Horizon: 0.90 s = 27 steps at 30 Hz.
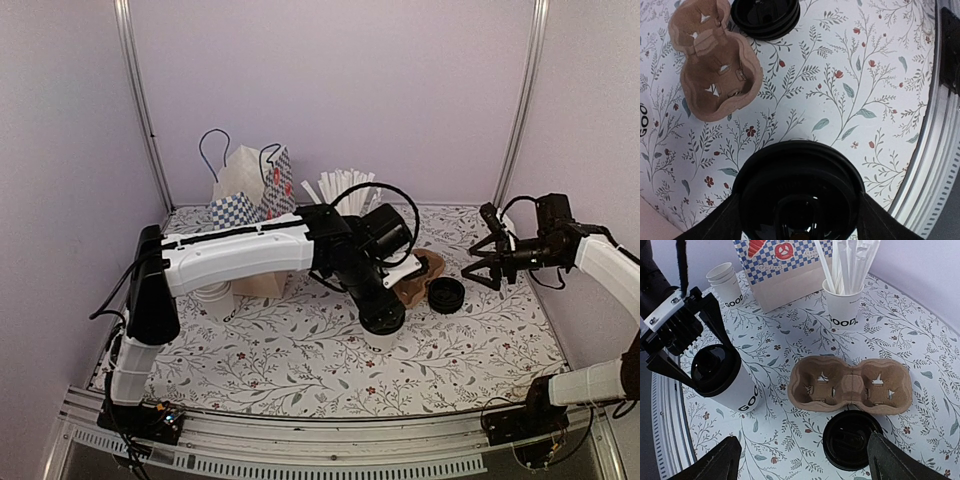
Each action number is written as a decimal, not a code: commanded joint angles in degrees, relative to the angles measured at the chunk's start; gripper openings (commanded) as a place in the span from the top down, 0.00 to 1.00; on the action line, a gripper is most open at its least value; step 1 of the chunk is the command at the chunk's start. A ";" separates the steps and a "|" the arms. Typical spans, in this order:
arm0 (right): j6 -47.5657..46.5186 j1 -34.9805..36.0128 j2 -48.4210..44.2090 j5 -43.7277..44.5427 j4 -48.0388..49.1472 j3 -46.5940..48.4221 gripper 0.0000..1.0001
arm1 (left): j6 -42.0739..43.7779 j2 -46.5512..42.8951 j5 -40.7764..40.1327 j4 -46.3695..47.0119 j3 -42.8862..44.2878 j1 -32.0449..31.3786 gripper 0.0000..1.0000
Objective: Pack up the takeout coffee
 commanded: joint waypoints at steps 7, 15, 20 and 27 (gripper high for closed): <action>-6.87 11.54 3.83 6.47 -8.29 6.91 0.07 | 0.36 -2.24 1.33 1.62 1.73 -0.76 0.14; -8.80 21.27 7.69 12.15 -8.48 9.57 0.08 | -4.70 -8.00 -3.31 1.73 -1.68 1.36 0.15; -8.55 27.48 11.72 14.88 -7.68 12.31 0.08 | -18.05 -17.18 -9.89 5.67 -12.61 9.94 0.20; -9.49 36.31 19.77 17.45 -9.94 18.31 0.08 | -22.58 -29.14 -10.79 16.66 -26.73 13.48 0.19</action>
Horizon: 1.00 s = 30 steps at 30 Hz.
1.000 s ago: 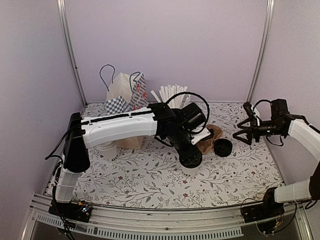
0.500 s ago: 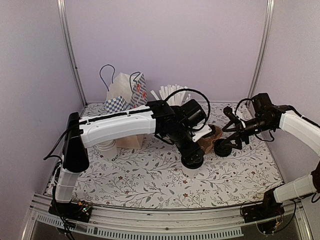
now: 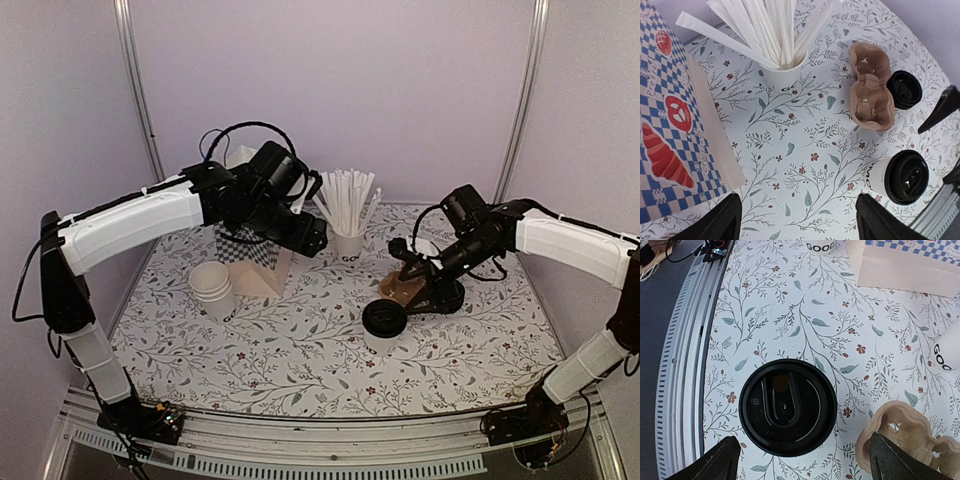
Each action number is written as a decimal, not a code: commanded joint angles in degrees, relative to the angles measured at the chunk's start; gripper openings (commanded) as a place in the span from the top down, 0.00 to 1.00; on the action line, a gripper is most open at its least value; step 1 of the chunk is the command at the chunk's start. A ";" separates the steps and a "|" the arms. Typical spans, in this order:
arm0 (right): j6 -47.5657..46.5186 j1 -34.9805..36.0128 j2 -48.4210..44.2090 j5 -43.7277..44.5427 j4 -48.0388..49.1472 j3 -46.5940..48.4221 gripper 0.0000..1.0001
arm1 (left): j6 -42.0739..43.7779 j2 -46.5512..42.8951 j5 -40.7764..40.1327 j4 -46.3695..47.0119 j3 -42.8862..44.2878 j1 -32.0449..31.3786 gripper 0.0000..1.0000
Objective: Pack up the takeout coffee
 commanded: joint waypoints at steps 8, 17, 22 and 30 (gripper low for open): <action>-2.34 7.96 10.04 3.90 -4.60 8.08 0.07 | -4.20 -4.71 -2.43 5.62 -4.86 -0.78 0.19; -2.21 11.37 11.50 9.01 -4.81 7.44 0.10 | -3.33 -4.92 -2.69 5.63 -5.45 -0.73 0.19; -1.40 12.33 10.64 13.53 -3.51 6.16 0.13 | -3.25 -4.61 -2.48 5.64 -5.54 -0.61 0.19; -1.89 15.11 8.56 18.42 -2.60 3.13 0.13 | -3.36 -4.16 -1.82 5.70 -5.74 -0.58 0.19</action>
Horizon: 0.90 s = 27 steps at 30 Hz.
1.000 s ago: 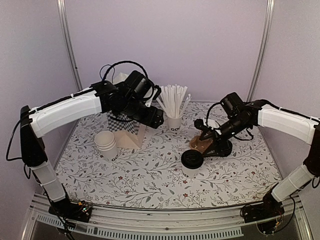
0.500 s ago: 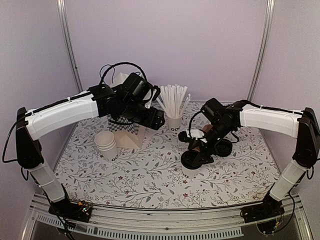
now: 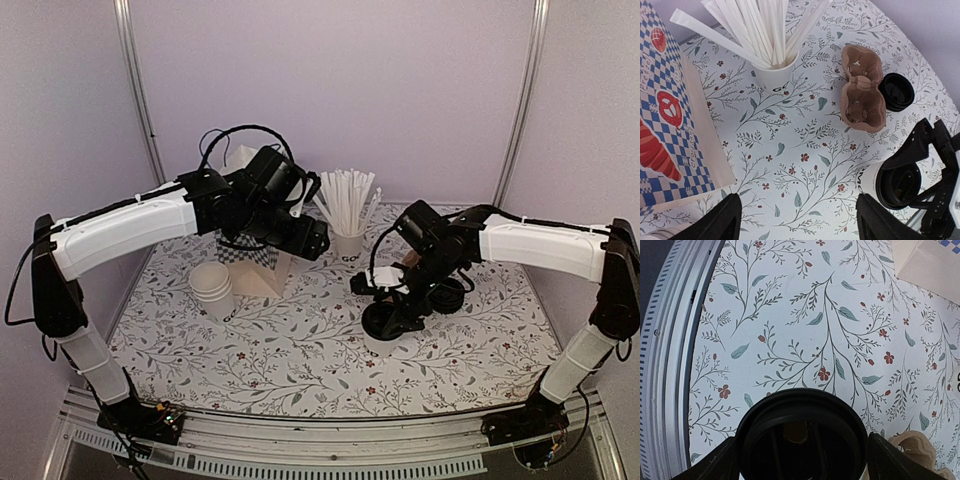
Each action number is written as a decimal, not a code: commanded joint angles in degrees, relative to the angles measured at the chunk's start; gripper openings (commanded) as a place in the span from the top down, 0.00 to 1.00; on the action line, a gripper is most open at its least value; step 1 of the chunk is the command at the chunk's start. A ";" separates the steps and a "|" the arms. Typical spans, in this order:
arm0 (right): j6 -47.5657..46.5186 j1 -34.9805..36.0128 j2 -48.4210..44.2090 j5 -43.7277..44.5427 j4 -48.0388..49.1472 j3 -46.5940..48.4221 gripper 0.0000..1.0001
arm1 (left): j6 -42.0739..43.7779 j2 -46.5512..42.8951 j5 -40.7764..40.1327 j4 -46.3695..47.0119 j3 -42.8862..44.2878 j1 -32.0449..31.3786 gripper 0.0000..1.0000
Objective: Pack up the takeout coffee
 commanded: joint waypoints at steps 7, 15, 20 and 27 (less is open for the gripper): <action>0.57 1.55 -1.91 6.59 -2.28 -1.97 0.26 | 0.41 -0.26 0.23 1.57 -0.91 0.07 0.19; 1.19 -0.78 -7.07 5.88 -5.52 -0.61 0.28 | 1.88 -0.31 0.73 1.51 -0.36 0.15 0.19; 3.28 -11.12 -8.89 3.52 -6.91 3.11 0.31 | 2.83 -0.58 0.92 1.99 -0.04 0.17 0.19; 5.21 -29.50 -9.60 2.52 -8.25 7.17 0.32 | 4.75 -0.54 2.27 3.32 0.62 0.17 0.19</action>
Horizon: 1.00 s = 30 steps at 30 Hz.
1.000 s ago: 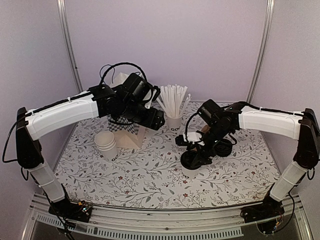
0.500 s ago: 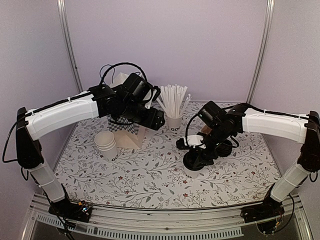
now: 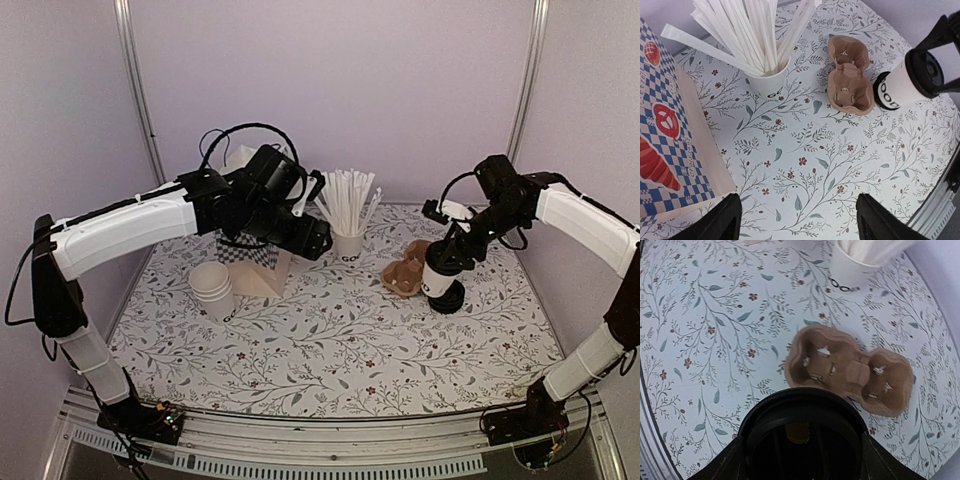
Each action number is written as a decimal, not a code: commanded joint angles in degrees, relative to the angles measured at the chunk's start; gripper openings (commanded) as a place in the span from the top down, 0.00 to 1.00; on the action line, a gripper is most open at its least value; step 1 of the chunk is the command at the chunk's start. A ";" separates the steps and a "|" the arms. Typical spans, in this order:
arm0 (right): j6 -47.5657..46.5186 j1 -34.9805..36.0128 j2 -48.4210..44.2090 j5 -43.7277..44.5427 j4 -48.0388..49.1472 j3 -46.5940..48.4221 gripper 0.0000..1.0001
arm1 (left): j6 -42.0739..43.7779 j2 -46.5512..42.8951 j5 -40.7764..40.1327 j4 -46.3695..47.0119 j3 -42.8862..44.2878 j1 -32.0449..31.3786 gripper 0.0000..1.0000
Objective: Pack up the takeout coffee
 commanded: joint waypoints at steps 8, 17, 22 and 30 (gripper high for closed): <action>2.80 -17.41 -2.75 -1.08 -1.01 3.31 0.32 | 2.74 -0.58 2.23 2.33 0.24 0.16 0.19; 7.58 -25.78 1.55 4.00 5.05 2.43 0.32 | 2.95 -4.27 1.32 2.01 -1.34 0.13 0.19; 9.52 -29.44 4.84 5.15 9.10 0.39 0.32 | 4.04 -7.25 2.10 2.39 -1.61 0.07 0.20; 11.07 -31.29 8.40 5.59 12.52 -1.91 0.28 | 4.72 -13.68 1.30 0.45 -2.63 -0.20 0.20</action>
